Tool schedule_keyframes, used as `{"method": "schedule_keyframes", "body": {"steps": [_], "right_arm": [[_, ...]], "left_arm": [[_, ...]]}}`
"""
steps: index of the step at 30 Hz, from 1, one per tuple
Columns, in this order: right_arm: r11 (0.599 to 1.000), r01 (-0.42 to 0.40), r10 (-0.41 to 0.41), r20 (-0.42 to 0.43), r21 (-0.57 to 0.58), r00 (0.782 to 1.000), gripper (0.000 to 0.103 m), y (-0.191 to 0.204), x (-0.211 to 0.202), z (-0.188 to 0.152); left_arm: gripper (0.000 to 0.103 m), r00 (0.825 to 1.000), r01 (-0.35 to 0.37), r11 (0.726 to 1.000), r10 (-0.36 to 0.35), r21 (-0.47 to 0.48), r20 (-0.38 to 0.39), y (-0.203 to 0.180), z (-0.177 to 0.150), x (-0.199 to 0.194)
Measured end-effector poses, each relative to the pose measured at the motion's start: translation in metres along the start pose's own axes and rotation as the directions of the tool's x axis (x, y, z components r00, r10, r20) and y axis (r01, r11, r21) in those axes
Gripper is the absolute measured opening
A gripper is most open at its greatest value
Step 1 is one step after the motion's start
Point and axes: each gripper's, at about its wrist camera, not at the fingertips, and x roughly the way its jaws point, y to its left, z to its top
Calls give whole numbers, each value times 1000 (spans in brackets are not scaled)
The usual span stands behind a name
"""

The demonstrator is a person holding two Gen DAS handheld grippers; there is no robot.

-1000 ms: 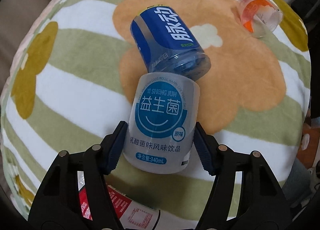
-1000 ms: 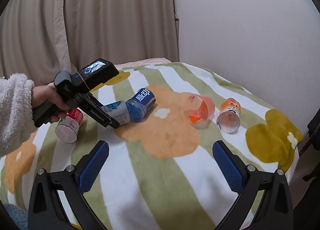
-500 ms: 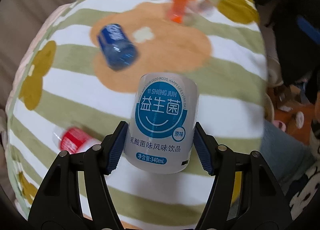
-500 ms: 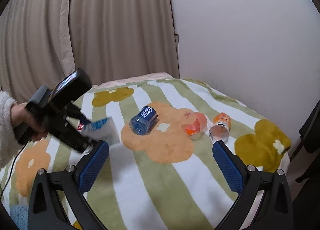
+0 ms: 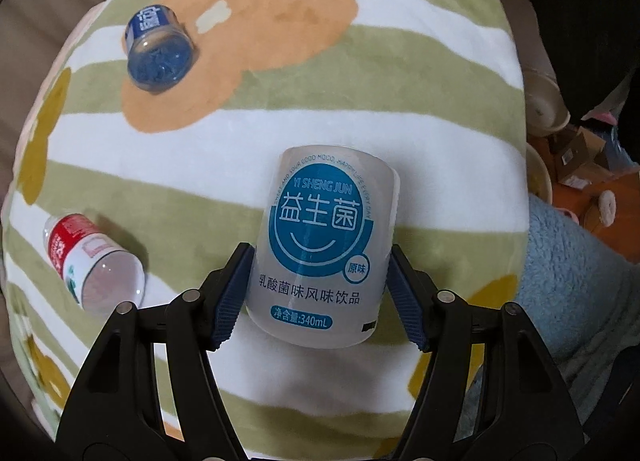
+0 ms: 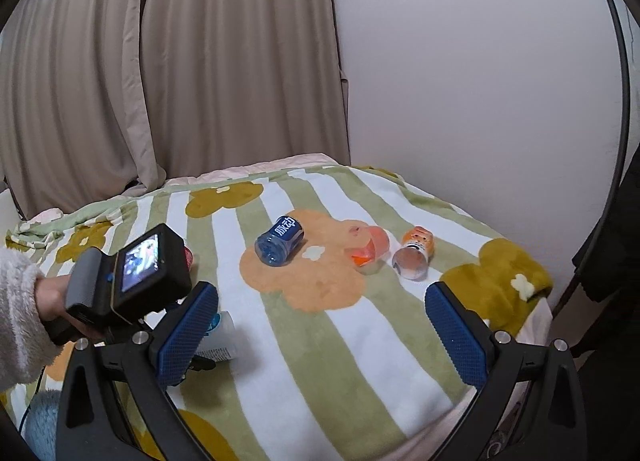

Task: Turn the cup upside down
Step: 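Lift the white bottle with the left tool and set it down upright, then grasp the white bottle with the right tool, then lift the white bottle with the right tool and turn it upside down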

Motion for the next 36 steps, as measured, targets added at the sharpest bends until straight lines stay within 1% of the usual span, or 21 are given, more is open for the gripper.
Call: {"method": "schedule_keyframes", "body": {"steps": [1,2,3,4,9,11,13,14,15,17,20,21,23,25,26,29,30,32,33,34,36], "right_arm": [[1000,3,-3,2,-2,1000,103,-2,-3,-1],[1000,6,-6,3,-4,1000,103,-3,-5,-1],[1000,8,-8,3,-5,1000,103,-4,-6,-1],[1000,9,-9,2,-5,1000,103,-5,-7,-1],[998,-20,19,-3,-61,1000,103,-5,-7,3],[986,-84,82,-19,-144,996,103,-1,-1,9],[938,-197,177,-97,-284,979,103,9,16,20],[900,-258,217,-152,-351,964,103,17,25,24],[829,-352,274,-233,-435,933,103,29,39,29],[711,-460,323,-334,-532,886,103,49,58,31],[485,-597,309,-513,-639,800,103,94,94,22],[393,-634,277,-572,-666,772,103,114,106,14],[265,-662,198,-632,-701,749,103,140,122,-3],[107,-664,110,-655,-740,747,102,165,134,-26],[50,-665,81,-660,-745,747,102,173,139,-35],[-59,-694,-5,-695,-718,719,91,194,153,-57],[-94,-708,-49,-707,-700,706,86,201,158,-66],[-139,-713,-114,-704,-687,701,76,203,164,-78],[-155,-718,-150,-703,-678,696,67,205,167,-84],[-163,-722,-183,-699,-672,692,62,207,171,-88],[-139,-732,-210,-703,-667,680,60,209,174,-89]], "left_arm": [[65,1000,-3,1000,3,-4,0,-1,0,1],[74,1000,-9,1000,9,-7,2,-2,0,2],[92,1000,-11,1000,11,-5,5,-2,-1,1],[102,1000,-17,1000,17,-5,13,-3,-3,-1],[103,998,-37,998,40,-53,52,-4,-9,-14],[103,996,-41,995,48,-89,78,-5,-16,-27],[103,991,-42,987,61,-155,120,-4,-30,-50],[103,989,-37,983,62,-178,138,-5,-37,-57],[103,984,-21,976,58,-215,167,-6,-47,-68],[103,976,19,957,45,-291,212,-9,-65,-83],[103,967,31,914,75,-404,245,-12,-94,-97],[103,961,41,894,88,-447,264,-14,-107,-102],[103,952,62,859,102,-508,289,-16,-127,-107],[103,942,83,818,123,-569,313,-18,-147,-112],[103,937,93,803,129,-589,323,-19,-155,-114],[103,923,99,765,168,-636,347,-24,-174,-122],[103,920,98,763,175,-638,350,-25,-176,-124],[103,912,79,769,201,-634,358,-29,-178,-129],[103,907,65,775,216,-629,361,-32,-179,-132],[103,903,55,780,227,-623,364,-34,-178,-135],[103,894,50,786,240,-616,378,-35,-180,-140]]}}
